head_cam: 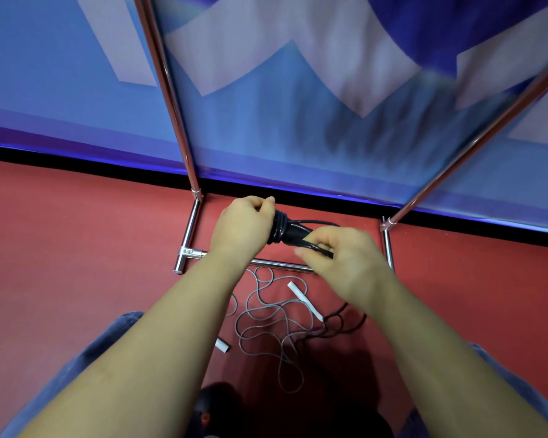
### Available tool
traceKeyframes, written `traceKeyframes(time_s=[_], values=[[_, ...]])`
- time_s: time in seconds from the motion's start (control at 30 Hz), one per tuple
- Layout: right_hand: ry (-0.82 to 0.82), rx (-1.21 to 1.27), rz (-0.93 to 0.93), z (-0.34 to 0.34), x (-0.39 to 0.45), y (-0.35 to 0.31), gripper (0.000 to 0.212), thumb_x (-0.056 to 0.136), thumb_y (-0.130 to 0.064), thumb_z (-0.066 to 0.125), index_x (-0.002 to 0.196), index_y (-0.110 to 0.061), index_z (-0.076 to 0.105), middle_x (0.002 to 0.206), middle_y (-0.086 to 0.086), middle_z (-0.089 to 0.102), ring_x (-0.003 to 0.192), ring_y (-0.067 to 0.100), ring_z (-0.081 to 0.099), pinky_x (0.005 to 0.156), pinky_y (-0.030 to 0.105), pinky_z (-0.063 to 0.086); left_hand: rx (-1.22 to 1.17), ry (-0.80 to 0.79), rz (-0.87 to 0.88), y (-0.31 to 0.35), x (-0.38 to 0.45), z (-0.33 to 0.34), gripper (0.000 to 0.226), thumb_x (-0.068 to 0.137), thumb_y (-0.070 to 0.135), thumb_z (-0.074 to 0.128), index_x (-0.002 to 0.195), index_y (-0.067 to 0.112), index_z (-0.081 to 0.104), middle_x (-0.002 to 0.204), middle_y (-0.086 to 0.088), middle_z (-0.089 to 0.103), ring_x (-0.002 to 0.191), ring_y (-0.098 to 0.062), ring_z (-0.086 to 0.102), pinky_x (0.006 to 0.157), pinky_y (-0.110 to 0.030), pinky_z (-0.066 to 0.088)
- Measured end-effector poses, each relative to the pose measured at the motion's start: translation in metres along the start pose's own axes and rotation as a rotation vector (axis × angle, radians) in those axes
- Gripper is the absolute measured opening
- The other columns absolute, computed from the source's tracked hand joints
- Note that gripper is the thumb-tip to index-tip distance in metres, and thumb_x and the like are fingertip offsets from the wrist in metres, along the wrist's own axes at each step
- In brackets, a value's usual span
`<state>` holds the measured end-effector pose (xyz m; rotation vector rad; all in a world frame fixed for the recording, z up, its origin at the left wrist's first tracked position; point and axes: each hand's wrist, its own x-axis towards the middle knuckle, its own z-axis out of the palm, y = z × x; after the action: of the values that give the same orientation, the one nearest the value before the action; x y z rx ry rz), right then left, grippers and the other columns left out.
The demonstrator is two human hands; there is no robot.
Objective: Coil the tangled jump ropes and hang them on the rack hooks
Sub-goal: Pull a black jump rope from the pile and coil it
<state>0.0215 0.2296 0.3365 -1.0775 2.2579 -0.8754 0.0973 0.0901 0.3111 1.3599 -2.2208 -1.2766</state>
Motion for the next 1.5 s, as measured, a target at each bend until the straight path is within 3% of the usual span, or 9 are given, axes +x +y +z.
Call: traceKeyframes(time_s=[0.33, 0.47, 0.6, 0.77, 0.9, 1.03, 1.13, 1.3, 1.5], values=[[0.088, -0.017, -0.024, -0.020, 0.007, 0.011, 0.022, 0.068, -0.042, 0.078, 0.081, -0.023, 0.074, 0.081, -0.010, 0.067, 0.082, 0.009, 0.062, 0.080, 0.035, 0.050, -0.078, -0.414, 0.152, 0.005, -0.008, 0.000, 0.033, 0.097, 0.029, 0.053, 0.084, 0.005, 0.071, 0.072, -0.008, 0.065, 0.062, -0.014, 0.052, 0.066, -0.029, 0.045], [-0.078, -0.010, 0.102, -0.024, 0.008, 0.016, 0.038, 0.072, -0.054, 0.067, 0.074, -0.017, 0.072, 0.064, 0.000, 0.065, 0.060, 0.013, 0.054, 0.065, 0.031, 0.046, -0.250, -0.514, 0.130, 0.012, -0.013, -0.004, 0.025, 0.097, 0.023, 0.052, 0.083, 0.012, 0.069, 0.059, 0.007, 0.061, 0.052, -0.006, 0.051, 0.051, -0.016, 0.042], [-0.205, 0.148, 0.127, -0.032, 0.006, 0.011, 0.049, 0.076, -0.052, 0.061, 0.052, -0.010, 0.051, 0.048, -0.002, 0.034, 0.046, 0.009, 0.027, 0.045, 0.022, 0.022, -0.341, -0.585, 0.149, 0.017, -0.020, -0.010, 0.024, 0.098, 0.018, 0.050, 0.085, 0.008, 0.067, 0.058, 0.005, 0.060, 0.045, -0.002, 0.051, 0.044, -0.011, 0.039], [-0.277, 0.462, 0.230, -0.029, 0.007, 0.013, 0.056, 0.076, -0.050, 0.058, 0.056, 0.002, 0.057, 0.046, 0.003, 0.045, 0.042, 0.011, 0.034, 0.043, 0.018, 0.025, -0.441, -0.634, 0.100, 0.020, -0.022, -0.011, 0.035, 0.099, 0.018, 0.047, 0.068, 0.017, 0.063, 0.041, 0.011, 0.044, 0.031, -0.001, 0.032, 0.033, -0.011, 0.024], [-0.204, 0.724, 0.270, -0.021, 0.009, 0.013, 0.041, 0.091, -0.035, 0.050, 0.064, -0.012, 0.071, 0.052, -0.006, 0.059, 0.044, 0.003, 0.049, 0.045, 0.013, 0.037, -0.555, -0.601, 0.044, 0.019, -0.019, -0.006, 0.041, 0.098, 0.023, 0.045, 0.066, 0.018, 0.069, 0.044, -0.003, 0.038, 0.028, -0.006, 0.026, 0.035, -0.011, 0.016], [-0.120, 0.965, 0.326, -0.008, 0.010, 0.009, 0.050, 0.098, -0.038, 0.037, 0.057, -0.014, 0.052, 0.037, -0.002, 0.038, 0.029, 0.004, 0.028, 0.032, 0.015, 0.024, -0.661, -0.591, -0.015, 0.021, -0.014, -0.004, 0.035, 0.100, 0.028, 0.041, 0.080, 0.013, 0.065, 0.057, -0.010, 0.040, 0.028, -0.006, 0.020, 0.038, -0.010, 0.012], [-0.040, 0.906, 0.387, 0.001, 0.011, 0.004, 0.051, 0.101, -0.038, 0.030, 0.059, -0.012, 0.044, 0.037, -0.004, 0.038, 0.030, 0.004, 0.023, 0.032, 0.015, 0.022, -0.683, -0.555, -0.060, 0.020, -0.014, -0.001, 0.034, 0.099, 0.031, 0.042, 0.085, 0.013, 0.066, 0.076, -0.020, 0.041, 0.028, -0.007, 0.021, 0.039, -0.009, 0.013], [-0.026, 0.656, 0.388, 0.012, 0.010, 0.003, 0.047, 0.102, -0.021, 0.030, 0.069, -0.010, 0.063, 0.038, -0.004, 0.047, 0.026, 0.006, 0.029, 0.037, 0.020, 0.032, -0.667, -0.369, -0.159, 0.021, -0.014, 0.002, 0.031, 0.099, 0.030, 0.043, 0.093, 0.009, 0.065, 0.037, 0.003, 0.032, 0.030, -0.008, 0.022, 0.039, -0.012, 0.014], [-0.162, 0.405, 0.291, 0.015, 0.005, 0.001, 0.028, 0.100, -0.026, 0.040, 0.086, -0.020, 0.064, 0.043, -0.007, 0.054, 0.034, 0.014, 0.050, 0.056, 0.034, 0.048, -0.472, -0.072, -0.100, 0.016, -0.006, -0.002, 0.033, 0.097, 0.027, 0.050, 0.069, 0.016, 0.063, 0.038, 0.009, 0.044, 0.033, -0.008, 0.037, 0.039, -0.015, 0.028]])
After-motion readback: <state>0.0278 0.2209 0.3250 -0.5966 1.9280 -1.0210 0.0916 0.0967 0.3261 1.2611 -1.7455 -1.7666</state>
